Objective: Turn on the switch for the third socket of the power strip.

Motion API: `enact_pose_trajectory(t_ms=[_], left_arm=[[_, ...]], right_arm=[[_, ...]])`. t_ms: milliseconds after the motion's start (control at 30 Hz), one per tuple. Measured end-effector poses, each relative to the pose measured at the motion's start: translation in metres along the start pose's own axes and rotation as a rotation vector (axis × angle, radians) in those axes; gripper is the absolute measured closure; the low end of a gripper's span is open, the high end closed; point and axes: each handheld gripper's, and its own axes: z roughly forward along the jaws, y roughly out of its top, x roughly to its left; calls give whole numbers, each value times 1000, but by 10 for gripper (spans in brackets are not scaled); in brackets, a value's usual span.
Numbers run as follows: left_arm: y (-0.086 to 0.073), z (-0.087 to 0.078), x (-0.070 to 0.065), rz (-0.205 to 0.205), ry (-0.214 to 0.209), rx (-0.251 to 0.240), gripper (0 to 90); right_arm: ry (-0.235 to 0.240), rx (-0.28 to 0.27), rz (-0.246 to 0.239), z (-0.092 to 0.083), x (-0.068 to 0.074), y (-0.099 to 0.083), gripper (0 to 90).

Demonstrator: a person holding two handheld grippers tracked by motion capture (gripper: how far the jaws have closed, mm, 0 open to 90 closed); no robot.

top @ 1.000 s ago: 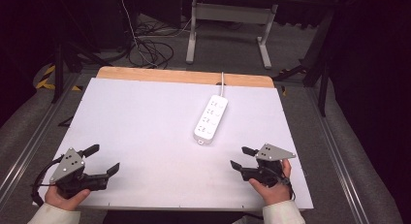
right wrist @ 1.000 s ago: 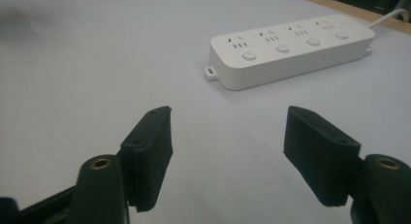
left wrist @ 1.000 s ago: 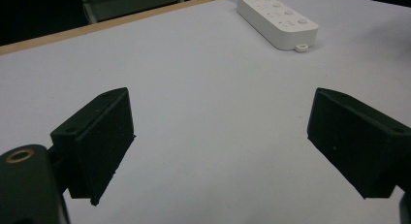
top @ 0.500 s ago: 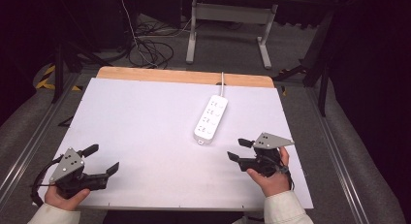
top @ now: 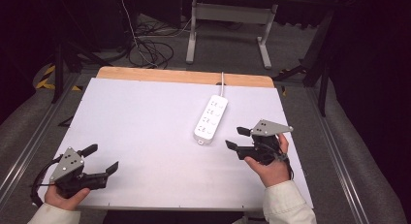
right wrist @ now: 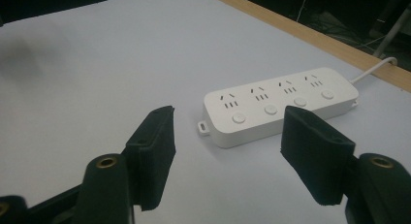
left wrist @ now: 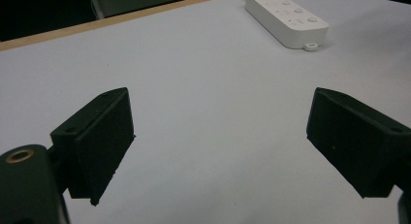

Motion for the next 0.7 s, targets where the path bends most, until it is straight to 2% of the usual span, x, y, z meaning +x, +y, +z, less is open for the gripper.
enact_pose_trajectory(t_ms=[333,700], left_arm=[[0,0,0,-1,-2,1,105],[0,0,1,3,-4,1,105]], right_arm=[[-18,16,-35,8,-7,22,374],[-15,26,-29,22,-19,40,381]])
